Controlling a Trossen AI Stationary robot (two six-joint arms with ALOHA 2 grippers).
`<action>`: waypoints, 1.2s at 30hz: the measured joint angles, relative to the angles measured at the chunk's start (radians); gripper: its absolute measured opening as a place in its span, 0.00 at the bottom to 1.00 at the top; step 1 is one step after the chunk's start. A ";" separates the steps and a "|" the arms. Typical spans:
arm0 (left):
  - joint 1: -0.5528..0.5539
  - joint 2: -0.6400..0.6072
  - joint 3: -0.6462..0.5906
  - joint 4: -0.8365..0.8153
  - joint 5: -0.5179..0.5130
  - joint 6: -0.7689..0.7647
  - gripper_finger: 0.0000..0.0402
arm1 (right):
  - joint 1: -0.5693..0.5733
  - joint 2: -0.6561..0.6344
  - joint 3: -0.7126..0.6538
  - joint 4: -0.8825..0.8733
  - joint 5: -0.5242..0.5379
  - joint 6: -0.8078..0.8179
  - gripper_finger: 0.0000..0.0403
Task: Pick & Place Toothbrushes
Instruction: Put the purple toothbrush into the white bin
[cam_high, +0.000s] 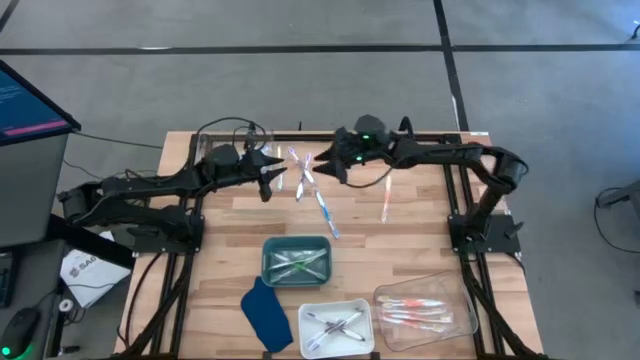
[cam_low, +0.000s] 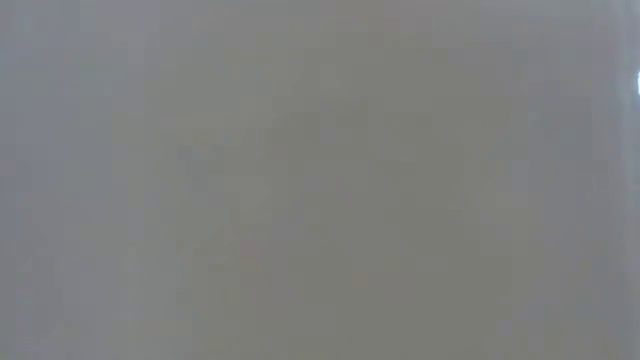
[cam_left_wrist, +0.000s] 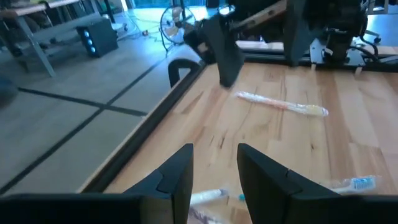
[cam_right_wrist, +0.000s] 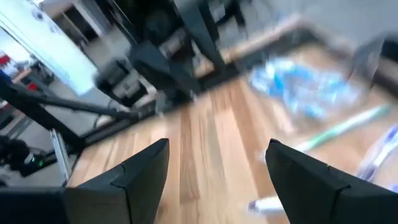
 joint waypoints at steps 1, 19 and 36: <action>0.000 0.000 -0.006 0.000 0.000 -0.006 0.29 | 0.005 0.025 0.032 -0.049 -0.002 0.000 0.65; -0.010 0.000 -0.056 0.005 0.001 -0.032 0.29 | 0.013 0.126 0.362 -0.514 0.156 -0.108 0.65; -0.056 0.000 -0.056 0.025 0.001 -0.059 0.29 | 0.051 0.206 0.352 -0.560 0.293 -0.055 0.65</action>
